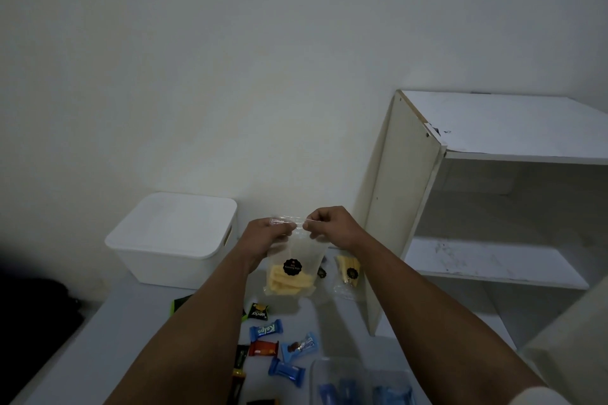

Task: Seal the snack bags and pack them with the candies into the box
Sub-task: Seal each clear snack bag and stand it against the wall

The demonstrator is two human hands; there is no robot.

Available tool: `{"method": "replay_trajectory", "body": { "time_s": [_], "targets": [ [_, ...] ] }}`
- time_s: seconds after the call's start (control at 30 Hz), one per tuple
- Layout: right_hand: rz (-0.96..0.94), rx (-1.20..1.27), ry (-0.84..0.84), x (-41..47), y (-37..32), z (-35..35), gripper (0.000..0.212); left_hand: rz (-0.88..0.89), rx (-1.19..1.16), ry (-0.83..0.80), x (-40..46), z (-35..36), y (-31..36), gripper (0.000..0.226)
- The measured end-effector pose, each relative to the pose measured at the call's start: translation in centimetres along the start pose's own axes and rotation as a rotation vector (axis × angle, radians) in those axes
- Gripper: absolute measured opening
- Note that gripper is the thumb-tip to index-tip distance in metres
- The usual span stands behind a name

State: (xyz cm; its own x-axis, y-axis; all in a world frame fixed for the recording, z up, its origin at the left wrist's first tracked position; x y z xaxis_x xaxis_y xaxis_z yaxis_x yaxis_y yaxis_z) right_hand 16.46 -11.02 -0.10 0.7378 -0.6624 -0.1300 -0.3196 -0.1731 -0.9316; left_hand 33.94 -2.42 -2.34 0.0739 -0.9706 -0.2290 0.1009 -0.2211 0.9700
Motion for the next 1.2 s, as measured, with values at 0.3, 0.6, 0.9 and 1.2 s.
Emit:
{"method": "replay_trajectory", "body": {
  "time_s": [0.3,0.6,0.9,1.2],
  "targets": [
    [0.04,0.09,0.046,-0.4,-0.9,1.8,0.022,0.052,-0.004,-0.001,-1.1,-1.0,0.4,0.025],
    [0.046,0.337,0.076,-0.3,-1.4,4.8,0.006,0.04,-0.134,0.012,-1.8,-4.2,0.0,0.02],
    [0.063,0.319,0.176,1.0,-3.6,8.7,0.006,0.063,-0.018,-0.071,-1.9,-8.1,0.9,0.026],
    [0.035,0.418,0.304,2.4,-6.3,14.0,0.008,0.124,-0.014,-0.096,-3.6,-14.3,1.7,0.029]
  ]
}}
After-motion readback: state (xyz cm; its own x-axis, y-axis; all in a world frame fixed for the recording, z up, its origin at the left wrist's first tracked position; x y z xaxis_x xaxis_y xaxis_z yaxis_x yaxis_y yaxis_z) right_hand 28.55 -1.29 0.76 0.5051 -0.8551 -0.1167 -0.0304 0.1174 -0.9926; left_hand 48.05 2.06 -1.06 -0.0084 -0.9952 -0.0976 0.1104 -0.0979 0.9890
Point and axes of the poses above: each hand's wrist, its own x-axis towards the middle knuckle, its own z-axis out of the palm, y = z × x, the point moved 3 cm from there along x, towards the middle knuckle, and after that the axes turned 14 degrees about -y, right-handed, at the moved point
